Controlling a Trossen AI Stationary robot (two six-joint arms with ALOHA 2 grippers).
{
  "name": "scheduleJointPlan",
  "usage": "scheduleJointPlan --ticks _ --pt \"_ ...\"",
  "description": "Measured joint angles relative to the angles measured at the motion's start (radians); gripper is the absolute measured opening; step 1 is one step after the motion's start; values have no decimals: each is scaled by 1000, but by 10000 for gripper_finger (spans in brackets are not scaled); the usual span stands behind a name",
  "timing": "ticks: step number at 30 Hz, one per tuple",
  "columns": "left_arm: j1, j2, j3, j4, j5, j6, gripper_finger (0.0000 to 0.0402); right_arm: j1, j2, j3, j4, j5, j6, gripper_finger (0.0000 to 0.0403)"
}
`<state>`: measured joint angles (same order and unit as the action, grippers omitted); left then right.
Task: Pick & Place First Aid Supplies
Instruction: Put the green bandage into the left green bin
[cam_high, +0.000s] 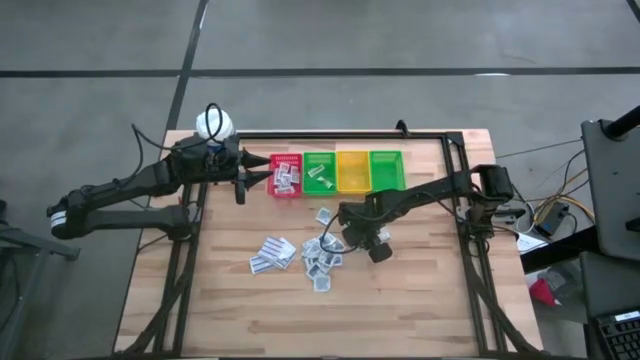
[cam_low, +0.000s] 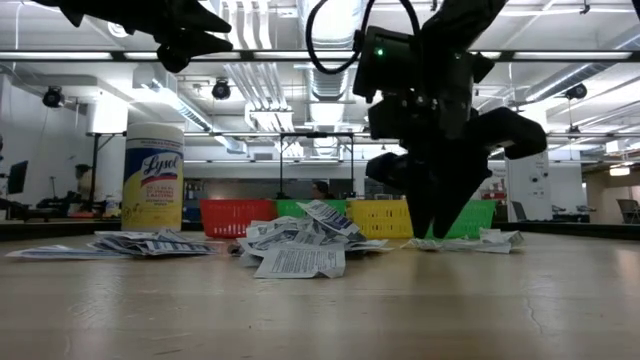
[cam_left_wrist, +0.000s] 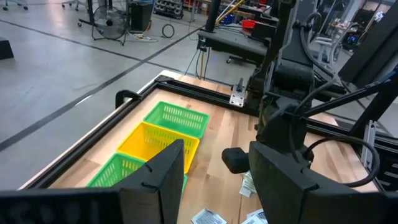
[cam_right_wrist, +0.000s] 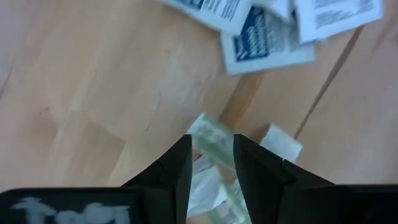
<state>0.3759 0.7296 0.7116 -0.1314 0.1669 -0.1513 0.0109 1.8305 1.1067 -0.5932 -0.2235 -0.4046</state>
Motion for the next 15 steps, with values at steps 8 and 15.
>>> scheduleJointPlan --ticks 8,15 --pt "0 0 0 0 0 -2 175 0 5 14 6 18 -36 110" --pt "0 0 0 0 0 -3 175 0 5 12 -2 17 -46 114"
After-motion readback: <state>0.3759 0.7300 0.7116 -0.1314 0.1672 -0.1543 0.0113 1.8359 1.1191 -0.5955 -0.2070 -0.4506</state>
